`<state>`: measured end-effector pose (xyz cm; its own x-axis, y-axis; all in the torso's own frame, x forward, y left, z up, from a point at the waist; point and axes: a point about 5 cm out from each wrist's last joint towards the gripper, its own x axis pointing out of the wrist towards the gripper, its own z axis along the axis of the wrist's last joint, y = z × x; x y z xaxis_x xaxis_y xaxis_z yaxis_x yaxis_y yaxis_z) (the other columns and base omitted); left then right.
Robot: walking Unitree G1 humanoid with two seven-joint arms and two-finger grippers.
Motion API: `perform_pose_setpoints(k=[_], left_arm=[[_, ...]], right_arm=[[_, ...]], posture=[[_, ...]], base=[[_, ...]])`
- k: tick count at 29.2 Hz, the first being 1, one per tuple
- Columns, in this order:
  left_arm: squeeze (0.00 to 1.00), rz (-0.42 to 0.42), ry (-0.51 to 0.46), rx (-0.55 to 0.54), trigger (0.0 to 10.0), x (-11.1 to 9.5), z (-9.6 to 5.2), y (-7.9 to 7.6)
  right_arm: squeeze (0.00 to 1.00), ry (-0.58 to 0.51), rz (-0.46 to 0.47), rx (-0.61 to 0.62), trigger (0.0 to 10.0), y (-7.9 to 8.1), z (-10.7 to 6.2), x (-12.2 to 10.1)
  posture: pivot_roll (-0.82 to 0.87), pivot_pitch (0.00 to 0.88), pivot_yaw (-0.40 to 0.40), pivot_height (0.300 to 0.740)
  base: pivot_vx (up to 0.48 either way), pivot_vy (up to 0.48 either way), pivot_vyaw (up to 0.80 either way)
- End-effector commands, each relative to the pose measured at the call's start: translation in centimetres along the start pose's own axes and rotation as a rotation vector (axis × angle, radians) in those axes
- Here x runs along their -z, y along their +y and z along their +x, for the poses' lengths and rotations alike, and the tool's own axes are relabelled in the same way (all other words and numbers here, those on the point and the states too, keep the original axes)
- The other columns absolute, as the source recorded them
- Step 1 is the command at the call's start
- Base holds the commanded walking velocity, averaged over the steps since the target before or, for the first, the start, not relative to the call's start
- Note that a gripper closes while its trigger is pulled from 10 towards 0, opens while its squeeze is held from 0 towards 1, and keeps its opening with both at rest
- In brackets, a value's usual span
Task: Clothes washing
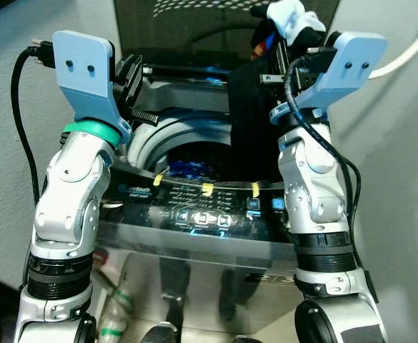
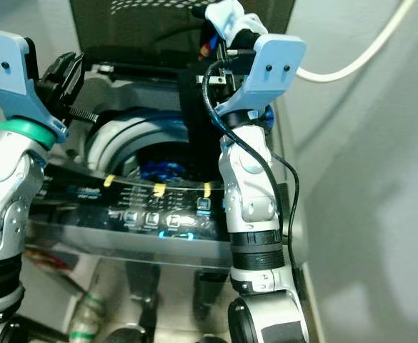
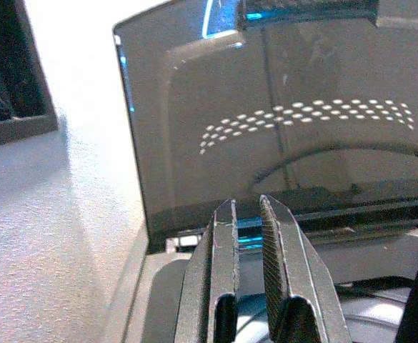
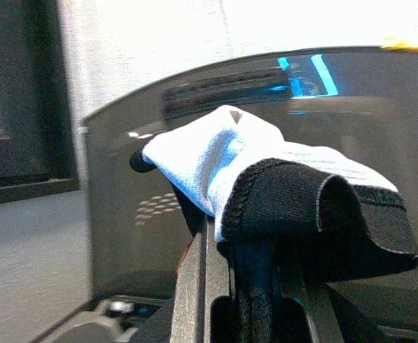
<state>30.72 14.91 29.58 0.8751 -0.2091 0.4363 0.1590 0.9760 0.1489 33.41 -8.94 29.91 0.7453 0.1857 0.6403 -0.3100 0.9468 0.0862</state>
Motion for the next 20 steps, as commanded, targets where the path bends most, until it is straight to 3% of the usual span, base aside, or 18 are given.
perform_pose_setpoints(k=[1, 6, 14, 20], left_arm=[[0.00, -0.001, -0.004, 0.034, 10.0, -0.21, -0.06, -0.24], [0.00, 0.027, -0.014, 0.060, 10.0, -0.55, -0.17, -0.45], [0.00, 0.026, -0.004, 0.043, 10.0, -0.53, -0.36, -0.38], [0.00, 0.020, 0.003, 0.024, 10.0, -0.40, -0.29, -0.07]], right_arm=[[0.00, -0.064, 0.008, -0.112, 10.0, 1.62, 0.60, -1.51], [0.00, -0.074, 0.013, -0.166, 10.0, 2.42, 0.84, -1.83], [0.00, -0.086, 0.038, -0.145, 10.0, 2.32, 1.32, -2.03], [0.00, -0.065, 0.041, -0.144, 10.0, 2.09, 1.04, -1.59]], posture=[[0.06, 0.000, 0.025, 0.740], [0.07, 0.000, 0.023, 0.740], [0.07, 0.000, 0.020, 0.740], [0.07, 0.000, 0.022, 0.740]], base=[[0.000, 0.000, 0.00], [0.000, 0.000, 0.00], [0.000, 0.000, 0.00], [0.000, 0.479, 0.00]])
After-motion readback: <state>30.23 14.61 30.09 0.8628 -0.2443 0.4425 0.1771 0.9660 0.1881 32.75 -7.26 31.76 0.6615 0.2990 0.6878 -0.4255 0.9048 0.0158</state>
